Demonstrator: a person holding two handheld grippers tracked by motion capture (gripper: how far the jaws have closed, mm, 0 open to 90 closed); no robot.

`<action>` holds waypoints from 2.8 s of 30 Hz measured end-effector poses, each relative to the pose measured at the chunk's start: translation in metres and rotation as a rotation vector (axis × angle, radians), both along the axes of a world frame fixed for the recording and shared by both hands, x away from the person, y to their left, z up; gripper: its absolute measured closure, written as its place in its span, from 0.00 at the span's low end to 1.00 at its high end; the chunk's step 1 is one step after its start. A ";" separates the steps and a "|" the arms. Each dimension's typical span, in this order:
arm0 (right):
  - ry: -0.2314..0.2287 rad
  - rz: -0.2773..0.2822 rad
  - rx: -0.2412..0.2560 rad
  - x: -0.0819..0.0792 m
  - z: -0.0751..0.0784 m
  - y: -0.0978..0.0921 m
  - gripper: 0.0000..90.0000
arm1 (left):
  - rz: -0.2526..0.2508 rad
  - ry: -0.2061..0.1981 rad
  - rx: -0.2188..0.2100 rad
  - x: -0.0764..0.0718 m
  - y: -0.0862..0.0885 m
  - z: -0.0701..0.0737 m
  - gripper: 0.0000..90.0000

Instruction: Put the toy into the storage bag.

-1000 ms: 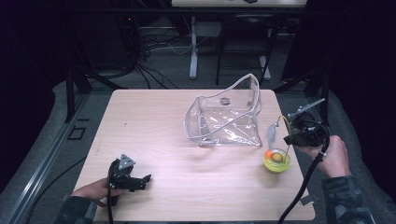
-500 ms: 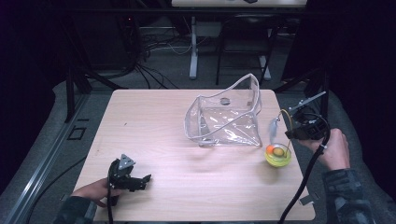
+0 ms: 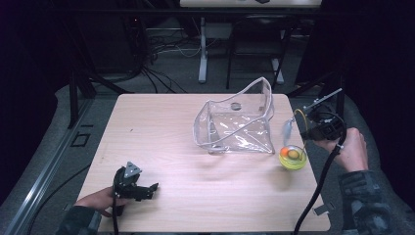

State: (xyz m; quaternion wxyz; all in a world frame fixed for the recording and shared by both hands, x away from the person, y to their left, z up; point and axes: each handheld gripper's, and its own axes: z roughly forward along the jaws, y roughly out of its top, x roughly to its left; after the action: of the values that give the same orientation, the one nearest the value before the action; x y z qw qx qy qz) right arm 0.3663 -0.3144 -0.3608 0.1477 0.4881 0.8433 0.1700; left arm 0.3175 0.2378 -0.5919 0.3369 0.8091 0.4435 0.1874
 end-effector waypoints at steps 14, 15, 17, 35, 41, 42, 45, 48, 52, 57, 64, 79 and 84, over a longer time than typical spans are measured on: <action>0.018 -0.006 -0.013 0.012 0.009 -0.003 0.99 | 0.003 0.001 -0.003 0.000 0.000 0.000 0.00; 0.019 -0.006 -0.014 0.013 0.010 -0.002 0.99 | 0.004 0.001 -0.004 0.000 0.000 0.000 0.00; 0.016 -0.003 -0.017 0.016 0.012 -0.001 0.99 | 0.000 0.000 0.000 0.000 0.000 0.000 0.00; 0.002 -0.013 -0.024 0.032 0.035 -0.001 0.99 | 0.005 0.001 -0.004 0.000 0.000 0.000 0.00; -0.010 -0.018 -0.024 0.038 0.048 -0.002 0.99 | -0.006 0.010 0.001 0.000 0.000 0.001 0.00; -0.010 -0.016 -0.027 0.038 0.049 -0.003 0.99 | -0.005 0.010 0.000 0.000 0.000 0.001 0.00; -0.011 -0.019 -0.027 0.040 0.051 -0.002 0.99 | -0.002 0.011 -0.003 0.000 0.000 0.001 0.00; -0.007 -0.016 -0.034 0.045 0.056 -0.002 0.99 | -0.002 0.011 -0.003 0.000 0.000 0.001 0.00; -0.004 -0.017 -0.033 0.050 0.060 -0.002 0.99 | -0.004 0.010 -0.001 0.000 0.000 0.001 0.00; -0.008 -0.022 -0.030 0.054 0.065 -0.002 0.99 | -0.002 0.011 -0.003 0.000 0.000 0.001 0.00; -0.006 -0.029 -0.036 0.061 0.072 -0.003 0.99 | -0.003 0.011 -0.001 0.000 0.000 0.001 0.00; -0.022 -0.056 -0.027 0.069 0.085 -0.006 0.99 | -0.002 0.011 -0.003 0.000 0.000 0.001 0.00; -0.031 -0.056 0.014 0.073 0.091 -0.007 0.99 | -0.003 0.011 -0.002 0.000 0.000 0.001 0.00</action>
State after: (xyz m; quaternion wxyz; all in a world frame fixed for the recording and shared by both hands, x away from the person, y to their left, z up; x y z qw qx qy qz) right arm 0.4395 -0.3218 -0.2697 0.1618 0.5097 0.8258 0.1792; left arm 0.3173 0.2380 -0.5912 0.3355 0.8105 0.4442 0.1822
